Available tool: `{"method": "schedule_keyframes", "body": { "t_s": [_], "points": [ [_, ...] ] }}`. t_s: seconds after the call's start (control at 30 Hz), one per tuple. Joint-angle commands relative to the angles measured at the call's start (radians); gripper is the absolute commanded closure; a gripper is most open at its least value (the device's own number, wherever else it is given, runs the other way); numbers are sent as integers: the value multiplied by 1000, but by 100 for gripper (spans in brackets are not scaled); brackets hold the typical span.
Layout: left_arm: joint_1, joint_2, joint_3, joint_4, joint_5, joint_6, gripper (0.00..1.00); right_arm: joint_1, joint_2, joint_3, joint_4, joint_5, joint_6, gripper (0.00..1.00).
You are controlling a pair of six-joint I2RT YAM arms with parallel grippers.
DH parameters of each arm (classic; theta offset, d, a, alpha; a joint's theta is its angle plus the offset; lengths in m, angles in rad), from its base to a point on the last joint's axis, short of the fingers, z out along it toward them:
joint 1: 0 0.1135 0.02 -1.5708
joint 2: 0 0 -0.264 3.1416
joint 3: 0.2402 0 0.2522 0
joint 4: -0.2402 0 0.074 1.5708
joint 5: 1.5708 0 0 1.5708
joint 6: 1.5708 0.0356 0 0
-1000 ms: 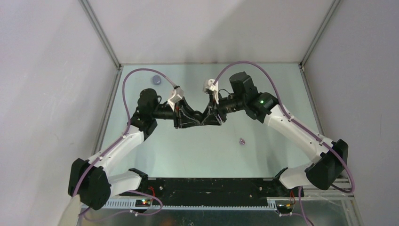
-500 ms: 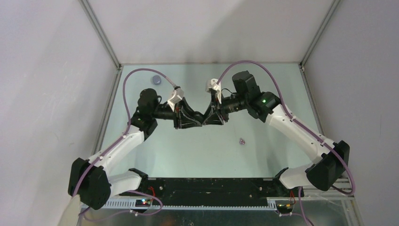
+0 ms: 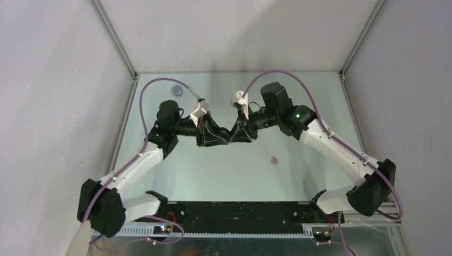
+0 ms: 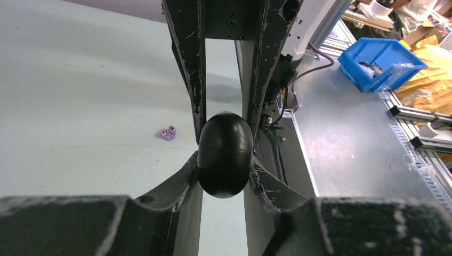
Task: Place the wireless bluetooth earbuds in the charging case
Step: Pass from the left arm to the right, then place the charging case with the earbuds at the center of the board.
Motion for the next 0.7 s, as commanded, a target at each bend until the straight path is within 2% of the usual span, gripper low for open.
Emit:
{"method": "schedule_keyframes", "body": {
  "t_s": [0.0, 0.03, 0.07, 0.13, 0.43, 0.67],
  "points": [
    [0, -2, 17, 7, -35, 22, 86, 29, -9, 17, 26, -11, -12, 82],
    [1, -2, 18, 6, -36, 25, 80, 30, -10, 17, 25, -6, -13, 86],
    [1, -2, 20, 2, -36, 27, 65, 30, -12, 22, 17, -4, -18, 88],
    [0, -2, 20, -1, -43, 29, 48, 27, -14, 26, 8, 4, -24, 91],
    [0, -4, 28, -34, -67, 50, 2, -10, -33, 26, -4, -16, -25, 96],
    [9, -30, 60, -168, -137, 153, 1, -125, -27, 27, -84, -22, -122, 95]
  ]
}}
